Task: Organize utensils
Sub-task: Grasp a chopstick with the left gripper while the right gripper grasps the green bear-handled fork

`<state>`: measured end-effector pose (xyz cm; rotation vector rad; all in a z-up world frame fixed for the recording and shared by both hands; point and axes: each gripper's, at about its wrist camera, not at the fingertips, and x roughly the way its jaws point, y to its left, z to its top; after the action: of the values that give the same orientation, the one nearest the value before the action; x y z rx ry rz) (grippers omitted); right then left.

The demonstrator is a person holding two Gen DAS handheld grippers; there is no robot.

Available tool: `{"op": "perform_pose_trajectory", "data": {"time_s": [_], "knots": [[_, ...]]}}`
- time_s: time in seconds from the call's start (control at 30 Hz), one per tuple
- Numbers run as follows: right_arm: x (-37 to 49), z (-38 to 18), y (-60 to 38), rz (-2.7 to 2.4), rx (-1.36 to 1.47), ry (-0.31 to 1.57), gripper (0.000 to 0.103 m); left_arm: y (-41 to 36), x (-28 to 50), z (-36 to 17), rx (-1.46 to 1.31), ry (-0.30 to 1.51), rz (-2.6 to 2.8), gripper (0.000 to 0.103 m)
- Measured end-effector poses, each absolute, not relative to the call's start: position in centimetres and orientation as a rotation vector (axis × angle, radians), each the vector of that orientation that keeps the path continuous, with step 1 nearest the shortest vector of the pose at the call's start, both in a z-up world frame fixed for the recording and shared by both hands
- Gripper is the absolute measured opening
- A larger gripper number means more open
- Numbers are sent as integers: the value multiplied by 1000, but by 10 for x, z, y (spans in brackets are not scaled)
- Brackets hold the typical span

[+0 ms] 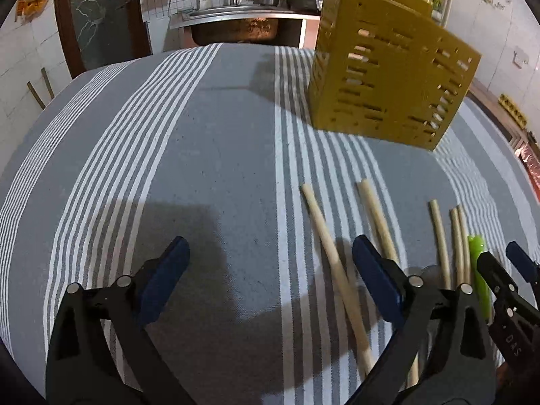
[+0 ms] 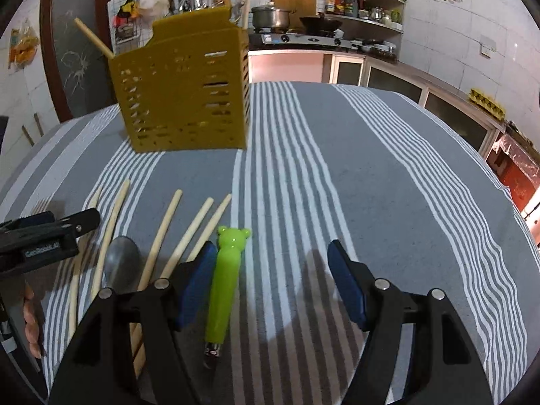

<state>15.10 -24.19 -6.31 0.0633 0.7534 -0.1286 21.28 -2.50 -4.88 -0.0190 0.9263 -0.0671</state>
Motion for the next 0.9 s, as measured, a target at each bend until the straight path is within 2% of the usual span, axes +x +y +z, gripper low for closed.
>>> {"op": "perform_pose_trajectory", "data": {"time_s": [0.27, 0.57, 0.8, 0.87, 0.9], "knots": [[152, -68, -248, -146, 93, 793, 68, -31, 210, -50, -9, 922, -77, 87], [153, -68, -249, -158, 104, 810, 66, -42, 201, -47, -1, 936, -143, 67], [156, -66, -244, -144, 102, 859, 50, -37, 213, -43, -35, 982, -175, 51], [159, -66, -244, -136, 117, 873, 43, -39, 216, -43, -31, 983, -175, 45], [160, -65, -244, -131, 124, 877, 35, -40, 218, -43, -35, 983, -177, 38]]}}
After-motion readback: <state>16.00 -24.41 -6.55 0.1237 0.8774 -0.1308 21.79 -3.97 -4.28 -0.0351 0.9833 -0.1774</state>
